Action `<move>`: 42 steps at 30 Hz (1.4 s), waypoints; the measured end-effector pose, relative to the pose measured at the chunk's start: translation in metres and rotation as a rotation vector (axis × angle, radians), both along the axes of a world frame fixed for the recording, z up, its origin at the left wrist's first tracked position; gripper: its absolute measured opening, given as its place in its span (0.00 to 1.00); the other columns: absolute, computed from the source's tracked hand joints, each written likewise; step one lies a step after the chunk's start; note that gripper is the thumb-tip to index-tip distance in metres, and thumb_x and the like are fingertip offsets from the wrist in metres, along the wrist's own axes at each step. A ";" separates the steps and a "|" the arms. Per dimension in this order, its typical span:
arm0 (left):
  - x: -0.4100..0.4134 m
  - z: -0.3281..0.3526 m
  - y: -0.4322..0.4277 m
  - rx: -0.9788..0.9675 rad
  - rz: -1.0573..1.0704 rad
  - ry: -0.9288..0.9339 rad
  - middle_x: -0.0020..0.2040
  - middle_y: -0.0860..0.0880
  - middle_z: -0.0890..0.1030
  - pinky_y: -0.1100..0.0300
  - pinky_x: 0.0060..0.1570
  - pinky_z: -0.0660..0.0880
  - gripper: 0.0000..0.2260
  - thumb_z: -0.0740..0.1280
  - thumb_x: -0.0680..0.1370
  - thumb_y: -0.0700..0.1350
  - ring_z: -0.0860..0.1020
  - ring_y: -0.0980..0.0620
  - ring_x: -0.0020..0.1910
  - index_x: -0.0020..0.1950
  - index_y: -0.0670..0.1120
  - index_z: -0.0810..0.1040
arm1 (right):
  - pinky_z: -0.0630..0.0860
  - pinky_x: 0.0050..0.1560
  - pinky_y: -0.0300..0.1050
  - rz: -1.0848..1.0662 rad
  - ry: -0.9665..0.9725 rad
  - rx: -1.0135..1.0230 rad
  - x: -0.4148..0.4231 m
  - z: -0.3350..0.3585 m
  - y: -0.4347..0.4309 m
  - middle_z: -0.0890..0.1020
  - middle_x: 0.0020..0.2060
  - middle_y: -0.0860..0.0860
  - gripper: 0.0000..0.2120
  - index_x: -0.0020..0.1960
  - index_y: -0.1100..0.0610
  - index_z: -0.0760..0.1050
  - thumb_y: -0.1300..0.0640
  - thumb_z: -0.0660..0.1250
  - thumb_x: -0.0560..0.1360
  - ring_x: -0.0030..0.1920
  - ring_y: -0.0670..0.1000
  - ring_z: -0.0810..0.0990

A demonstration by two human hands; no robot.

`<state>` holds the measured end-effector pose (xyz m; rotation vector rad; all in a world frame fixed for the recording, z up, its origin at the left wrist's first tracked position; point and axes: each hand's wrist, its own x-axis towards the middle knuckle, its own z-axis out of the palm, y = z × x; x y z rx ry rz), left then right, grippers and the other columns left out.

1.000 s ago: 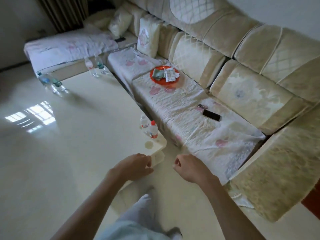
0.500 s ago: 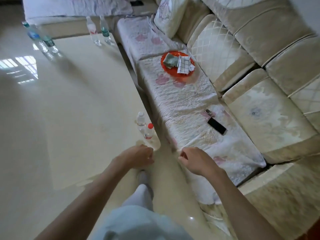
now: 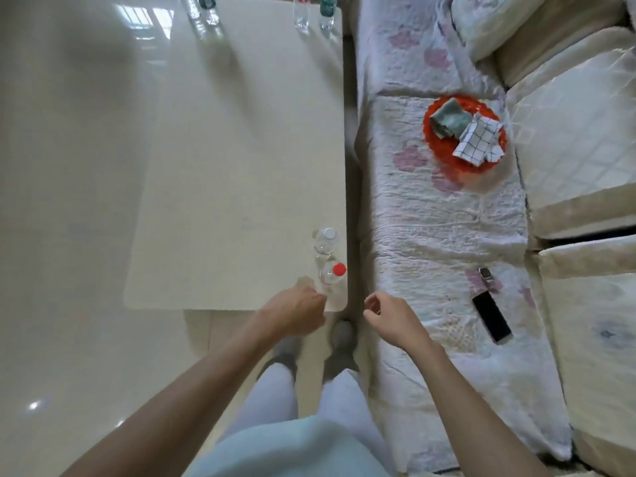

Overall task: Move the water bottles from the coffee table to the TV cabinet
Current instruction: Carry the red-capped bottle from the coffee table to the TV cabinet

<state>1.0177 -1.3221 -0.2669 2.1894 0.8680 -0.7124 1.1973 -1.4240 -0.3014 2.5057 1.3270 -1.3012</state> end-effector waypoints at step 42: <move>0.003 0.002 -0.045 -0.003 1.221 -0.342 0.57 0.49 0.78 0.54 0.52 0.77 0.11 0.64 0.79 0.48 0.79 0.50 0.50 0.59 0.46 0.77 | 0.79 0.58 0.53 -0.311 0.512 0.407 0.039 -0.012 0.050 0.82 0.52 0.49 0.33 0.60 0.51 0.73 0.43 0.80 0.60 0.53 0.48 0.82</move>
